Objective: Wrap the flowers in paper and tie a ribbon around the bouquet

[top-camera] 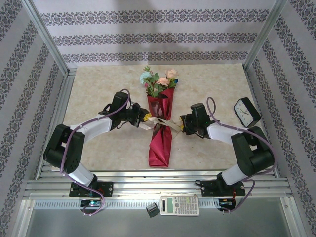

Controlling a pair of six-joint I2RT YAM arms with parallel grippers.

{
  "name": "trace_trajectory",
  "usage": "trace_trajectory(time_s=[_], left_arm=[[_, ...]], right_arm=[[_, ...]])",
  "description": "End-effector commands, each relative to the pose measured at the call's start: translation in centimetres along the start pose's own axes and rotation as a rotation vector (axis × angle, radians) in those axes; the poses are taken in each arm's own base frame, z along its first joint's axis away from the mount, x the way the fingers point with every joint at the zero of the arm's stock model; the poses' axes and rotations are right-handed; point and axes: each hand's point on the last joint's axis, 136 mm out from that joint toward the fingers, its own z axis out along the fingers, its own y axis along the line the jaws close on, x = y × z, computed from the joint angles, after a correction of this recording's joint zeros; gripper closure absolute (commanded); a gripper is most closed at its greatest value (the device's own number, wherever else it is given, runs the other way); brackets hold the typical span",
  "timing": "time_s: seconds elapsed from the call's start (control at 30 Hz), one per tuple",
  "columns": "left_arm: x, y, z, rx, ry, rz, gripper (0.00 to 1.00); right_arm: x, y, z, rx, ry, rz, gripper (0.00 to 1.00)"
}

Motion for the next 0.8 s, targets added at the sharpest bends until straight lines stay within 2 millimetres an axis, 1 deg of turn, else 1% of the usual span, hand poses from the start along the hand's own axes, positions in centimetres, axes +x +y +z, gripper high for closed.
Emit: trace_trajectory(time_s=[0.0,0.1,0.23,0.5,0.77], left_arm=[[0.9,-1.3,0.5,0.03,0.031,0.032,1.0],[0.9,-1.3,0.6,0.029,0.031,0.03,1.0],[0.9,-1.2,0.6,0.029,0.028,0.031,1.0],[0.9,-1.2,0.9,0.029,0.033,0.03,1.0],[1.0,-1.2,1.0,0.027,0.034,0.032,1.0]], right_arm=[[1.7,1.0,0.5,0.012,0.079,-0.076,0.6],[2.6,0.9,0.4,0.02,0.102,-0.087,0.58],[3.2,0.5,0.2,0.026,0.107,-0.095,0.57],[4.8,0.3,0.9,0.032,0.136,-0.084,0.57],[6.2,0.4,0.4,0.028,0.139,-0.081,0.58]])
